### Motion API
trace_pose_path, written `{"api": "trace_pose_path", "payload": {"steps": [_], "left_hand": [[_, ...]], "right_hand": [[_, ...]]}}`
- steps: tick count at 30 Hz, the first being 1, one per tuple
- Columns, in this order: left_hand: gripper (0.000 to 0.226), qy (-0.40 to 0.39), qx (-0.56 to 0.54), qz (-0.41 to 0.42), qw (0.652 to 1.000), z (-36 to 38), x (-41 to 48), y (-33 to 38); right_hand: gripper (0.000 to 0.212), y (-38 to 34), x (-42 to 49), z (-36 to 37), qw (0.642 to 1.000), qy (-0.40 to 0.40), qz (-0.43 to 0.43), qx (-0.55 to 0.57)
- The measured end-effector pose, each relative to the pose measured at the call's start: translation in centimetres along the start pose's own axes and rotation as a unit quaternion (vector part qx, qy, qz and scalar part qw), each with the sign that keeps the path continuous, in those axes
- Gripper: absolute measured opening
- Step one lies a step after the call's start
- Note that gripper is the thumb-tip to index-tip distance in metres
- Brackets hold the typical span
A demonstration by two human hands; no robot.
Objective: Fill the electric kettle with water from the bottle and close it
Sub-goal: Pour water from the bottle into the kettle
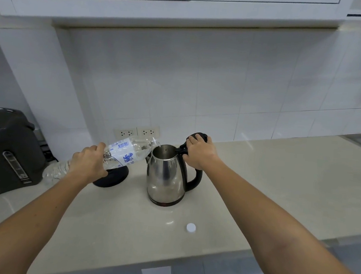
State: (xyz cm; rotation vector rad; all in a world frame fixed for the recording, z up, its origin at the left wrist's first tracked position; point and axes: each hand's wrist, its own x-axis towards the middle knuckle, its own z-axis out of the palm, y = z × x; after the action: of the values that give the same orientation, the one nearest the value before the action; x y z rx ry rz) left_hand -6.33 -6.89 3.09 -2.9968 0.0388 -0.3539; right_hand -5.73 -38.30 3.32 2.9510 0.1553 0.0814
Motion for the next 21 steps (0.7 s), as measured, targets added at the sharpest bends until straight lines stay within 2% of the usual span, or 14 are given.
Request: {"api": "trace_pose_path", "payload": {"steps": [21], "left_hand": [[0.065, -0.004, 0.010, -0.004, 1.000, 0.30, 0.26, -0.07]], "right_hand": [[0.061, 0.09, 0.33, 0.17, 1.000, 0.016, -0.007, 0.016]]}}
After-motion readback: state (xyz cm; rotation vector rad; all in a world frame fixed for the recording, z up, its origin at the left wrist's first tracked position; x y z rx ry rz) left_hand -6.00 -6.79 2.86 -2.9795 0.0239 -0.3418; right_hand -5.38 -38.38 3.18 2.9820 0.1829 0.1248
